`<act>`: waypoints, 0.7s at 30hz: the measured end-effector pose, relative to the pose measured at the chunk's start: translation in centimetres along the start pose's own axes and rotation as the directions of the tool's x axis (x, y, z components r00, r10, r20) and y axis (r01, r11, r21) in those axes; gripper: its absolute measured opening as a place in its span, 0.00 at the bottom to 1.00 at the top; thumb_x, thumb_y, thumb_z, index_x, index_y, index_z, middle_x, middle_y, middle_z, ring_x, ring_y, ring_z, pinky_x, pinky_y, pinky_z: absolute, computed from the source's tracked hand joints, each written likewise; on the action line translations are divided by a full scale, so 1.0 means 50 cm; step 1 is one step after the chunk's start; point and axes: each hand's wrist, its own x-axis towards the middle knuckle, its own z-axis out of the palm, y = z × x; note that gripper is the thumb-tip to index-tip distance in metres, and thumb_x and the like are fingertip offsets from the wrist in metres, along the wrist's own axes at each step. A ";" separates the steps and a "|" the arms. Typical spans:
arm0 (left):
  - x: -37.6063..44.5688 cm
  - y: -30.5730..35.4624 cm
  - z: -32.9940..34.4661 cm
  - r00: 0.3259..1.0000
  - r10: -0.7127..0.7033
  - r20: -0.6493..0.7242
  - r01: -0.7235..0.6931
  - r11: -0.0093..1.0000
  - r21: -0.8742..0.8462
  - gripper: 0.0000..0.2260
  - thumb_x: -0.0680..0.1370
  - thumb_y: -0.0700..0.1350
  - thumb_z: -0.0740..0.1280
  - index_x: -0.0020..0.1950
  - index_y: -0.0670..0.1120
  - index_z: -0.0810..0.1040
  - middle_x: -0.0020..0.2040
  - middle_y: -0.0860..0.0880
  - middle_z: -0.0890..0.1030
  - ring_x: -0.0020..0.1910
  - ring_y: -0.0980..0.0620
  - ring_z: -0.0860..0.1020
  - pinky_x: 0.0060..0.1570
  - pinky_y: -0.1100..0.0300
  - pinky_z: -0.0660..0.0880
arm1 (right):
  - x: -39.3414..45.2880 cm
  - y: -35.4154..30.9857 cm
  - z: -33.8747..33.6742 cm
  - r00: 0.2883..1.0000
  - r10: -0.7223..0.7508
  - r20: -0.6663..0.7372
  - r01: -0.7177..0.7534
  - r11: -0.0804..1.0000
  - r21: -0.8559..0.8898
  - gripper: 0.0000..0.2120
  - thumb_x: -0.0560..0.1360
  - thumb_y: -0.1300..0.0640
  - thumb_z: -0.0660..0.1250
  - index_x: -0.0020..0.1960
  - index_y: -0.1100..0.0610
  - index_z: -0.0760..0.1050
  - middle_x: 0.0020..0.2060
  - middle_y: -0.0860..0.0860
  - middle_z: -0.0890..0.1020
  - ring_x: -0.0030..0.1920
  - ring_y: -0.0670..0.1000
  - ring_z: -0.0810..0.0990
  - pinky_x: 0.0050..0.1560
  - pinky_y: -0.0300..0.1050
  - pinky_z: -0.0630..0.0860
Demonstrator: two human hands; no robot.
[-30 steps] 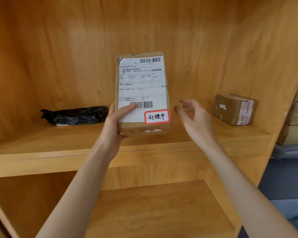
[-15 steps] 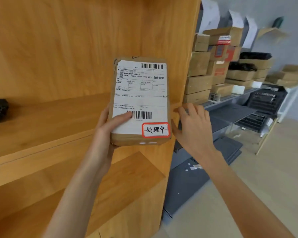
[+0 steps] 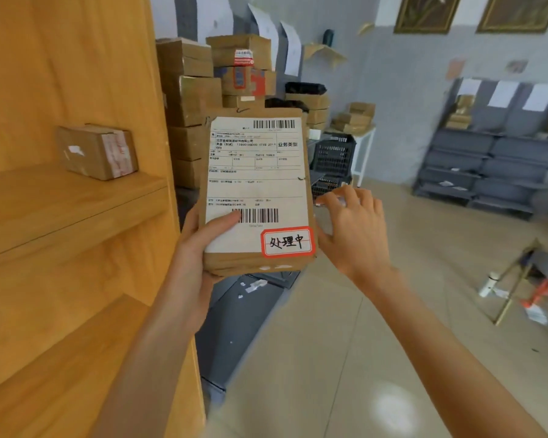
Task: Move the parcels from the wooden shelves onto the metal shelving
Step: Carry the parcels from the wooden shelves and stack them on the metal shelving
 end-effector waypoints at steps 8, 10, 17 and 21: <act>0.119 -0.113 0.242 0.997 0.009 0.072 -0.009 1.000 -0.007 0.28 0.66 0.51 0.68 0.67 0.59 0.71 0.56 0.55 0.82 0.54 0.53 0.81 0.46 0.55 0.77 | 0.017 0.272 0.021 0.997 0.076 0.009 -0.075 0.994 -0.076 0.16 0.70 0.52 0.73 0.53 0.59 0.80 0.50 0.58 0.80 0.50 0.62 0.76 0.50 0.55 0.71; 0.148 -0.143 0.305 0.996 0.009 0.092 -0.008 1.000 -0.009 0.28 0.67 0.51 0.67 0.67 0.58 0.71 0.57 0.55 0.82 0.55 0.53 0.81 0.45 0.55 0.76 | 0.029 0.342 0.034 0.996 0.080 0.028 -0.077 0.993 -0.088 0.17 0.71 0.52 0.72 0.55 0.61 0.79 0.51 0.59 0.79 0.52 0.63 0.76 0.52 0.56 0.71; 0.252 -0.235 0.459 0.998 -0.016 0.054 0.016 1.000 -0.013 0.28 0.66 0.50 0.68 0.66 0.57 0.72 0.56 0.54 0.82 0.55 0.51 0.81 0.48 0.53 0.78 | 0.088 0.528 0.101 0.993 0.080 0.082 -0.075 0.995 -0.065 0.19 0.73 0.50 0.70 0.60 0.59 0.76 0.57 0.58 0.77 0.59 0.61 0.73 0.58 0.55 0.67; 0.329 -0.274 0.505 0.999 -0.026 0.022 0.026 1.000 0.007 0.28 0.65 0.51 0.69 0.66 0.58 0.72 0.56 0.54 0.82 0.56 0.51 0.81 0.49 0.52 0.78 | 0.126 0.598 0.171 0.991 0.090 0.099 -0.088 0.996 -0.025 0.19 0.74 0.49 0.70 0.60 0.58 0.76 0.58 0.57 0.77 0.60 0.60 0.72 0.59 0.54 0.66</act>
